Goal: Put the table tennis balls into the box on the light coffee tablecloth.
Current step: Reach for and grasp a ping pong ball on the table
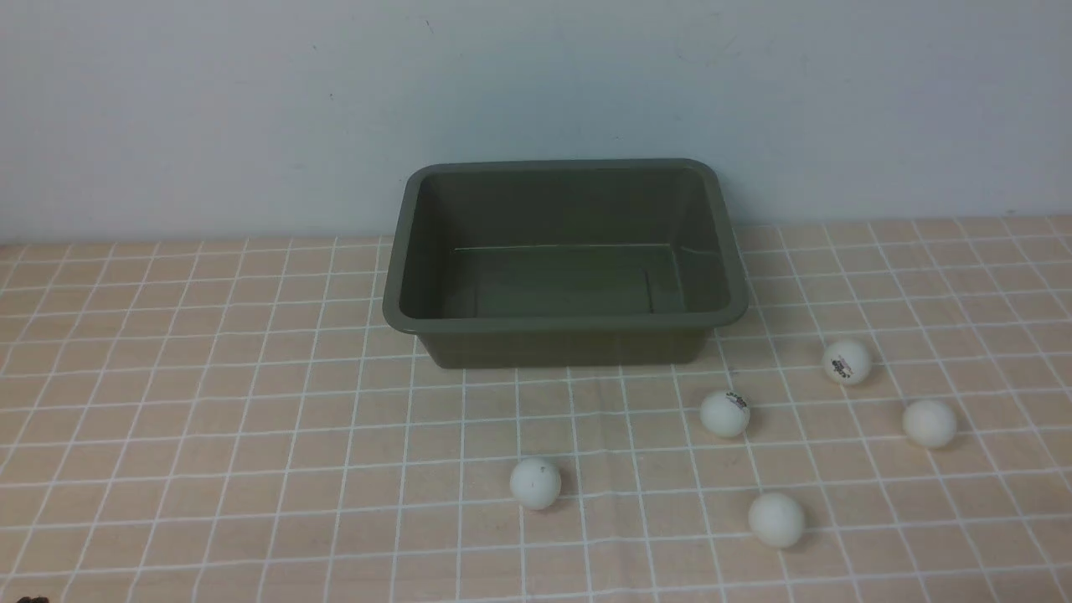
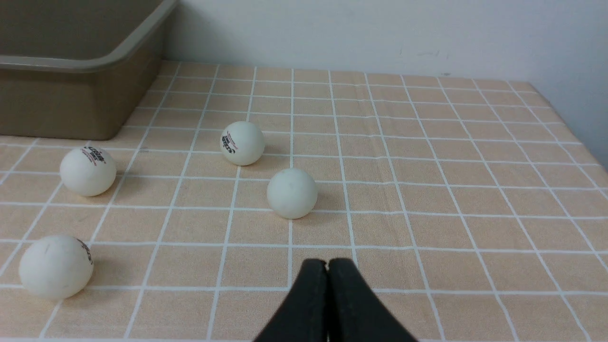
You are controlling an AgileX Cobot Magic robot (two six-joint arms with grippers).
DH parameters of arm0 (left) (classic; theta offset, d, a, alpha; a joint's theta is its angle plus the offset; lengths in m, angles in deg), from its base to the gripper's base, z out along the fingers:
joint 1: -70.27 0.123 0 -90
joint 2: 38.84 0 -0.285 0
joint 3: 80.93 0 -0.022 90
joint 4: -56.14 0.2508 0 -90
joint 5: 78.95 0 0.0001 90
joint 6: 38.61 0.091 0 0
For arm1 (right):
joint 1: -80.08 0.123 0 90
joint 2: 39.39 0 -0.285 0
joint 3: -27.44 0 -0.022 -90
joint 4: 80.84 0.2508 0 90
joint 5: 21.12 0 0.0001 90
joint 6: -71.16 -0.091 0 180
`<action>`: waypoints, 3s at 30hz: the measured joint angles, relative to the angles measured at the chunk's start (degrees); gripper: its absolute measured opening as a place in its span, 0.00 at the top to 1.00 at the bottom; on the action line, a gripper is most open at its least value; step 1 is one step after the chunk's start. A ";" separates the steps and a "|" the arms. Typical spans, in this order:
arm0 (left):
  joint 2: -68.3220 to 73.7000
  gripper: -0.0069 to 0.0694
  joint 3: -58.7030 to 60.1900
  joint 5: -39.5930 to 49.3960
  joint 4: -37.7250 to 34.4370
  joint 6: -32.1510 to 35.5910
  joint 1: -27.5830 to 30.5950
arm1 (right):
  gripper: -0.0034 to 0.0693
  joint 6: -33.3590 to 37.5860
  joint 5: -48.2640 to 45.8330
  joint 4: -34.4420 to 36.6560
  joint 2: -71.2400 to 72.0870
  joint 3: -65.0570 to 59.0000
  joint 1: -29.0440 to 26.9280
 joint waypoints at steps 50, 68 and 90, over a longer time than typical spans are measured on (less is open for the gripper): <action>0.00 1.00 0.00 0.00 0.00 0.00 0.00 | 0.98 0.00 0.00 0.00 0.00 0.00 0.00; 0.00 1.00 0.00 0.14 -18.09 -6.11 0.00 | 0.98 -4.15 3.90 17.25 0.00 0.00 0.00; 0.00 1.00 0.00 -0.40 -54.10 -7.55 0.00 | 0.98 -6.07 8.15 47.52 0.00 0.00 0.00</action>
